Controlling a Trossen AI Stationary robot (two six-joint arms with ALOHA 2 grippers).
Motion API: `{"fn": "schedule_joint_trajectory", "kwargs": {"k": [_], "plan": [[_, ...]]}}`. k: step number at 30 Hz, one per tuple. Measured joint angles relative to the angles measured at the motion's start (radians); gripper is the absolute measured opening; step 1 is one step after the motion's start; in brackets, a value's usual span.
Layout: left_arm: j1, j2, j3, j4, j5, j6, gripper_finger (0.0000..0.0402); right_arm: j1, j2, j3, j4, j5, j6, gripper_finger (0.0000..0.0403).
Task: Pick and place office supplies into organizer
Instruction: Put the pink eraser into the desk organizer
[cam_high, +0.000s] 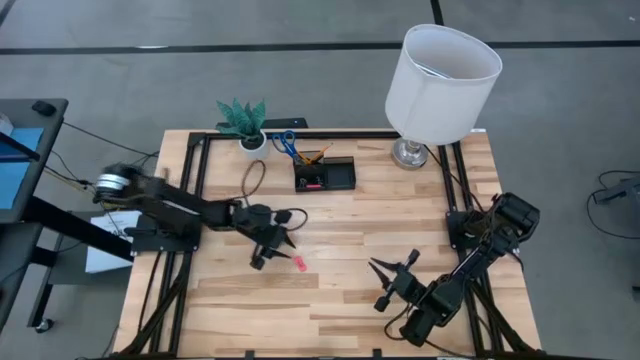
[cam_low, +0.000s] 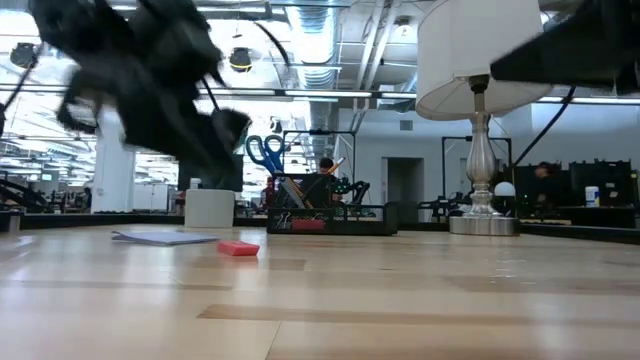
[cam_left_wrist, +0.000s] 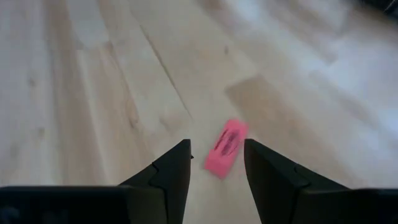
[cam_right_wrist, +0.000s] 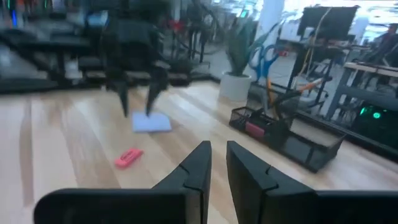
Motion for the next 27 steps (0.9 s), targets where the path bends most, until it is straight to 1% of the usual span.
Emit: {"fn": "schedule_joint_trajectory", "kwargs": {"k": [3,8,10,13,16,18,21,24,27], "plan": [[-0.036,-0.224,0.0,-0.153,0.005,-0.049,0.0142,0.003,0.0,-0.088,0.159,0.033,0.014,0.0044],[-0.133,-0.562,0.0,-0.307,0.006,-0.063,0.0142,-0.026,0.001,-0.217,0.483,0.017,0.0,0.0044],[-0.173,-0.678,0.0,-0.356,-0.022,-0.08,0.0142,-0.05,0.001,-0.232,0.584,-0.03,-0.065,0.0044],[-0.234,-0.821,0.0,-0.413,-0.092,-0.119,0.0142,-0.096,0.001,-0.219,0.707,-0.139,-0.23,0.0044],[-0.285,-0.923,0.0,-0.45,-0.18,-0.164,0.0142,-0.149,0.001,-0.188,0.809,-0.233,-0.375,0.0047],[-0.312,-0.972,0.0,-0.479,-0.245,-0.204,0.0142,-0.176,0.014,-0.161,0.859,-0.25,-0.431,0.0055],[-0.343,-1.035,-0.001,-0.555,-0.316,-0.242,0.0142,-0.201,0.095,-0.105,0.921,-0.257,-0.499,0.0076],[-0.367,-1.092,-0.001,-0.619,-0.339,-0.254,0.0142,-0.22,0.213,-0.017,0.967,-0.259,-0.511,0.0106],[-0.386,-1.142,-0.002,-0.647,-0.339,-0.267,0.0142,-0.231,0.325,0.08,0.979,-0.223,-0.515,0.014]]}}
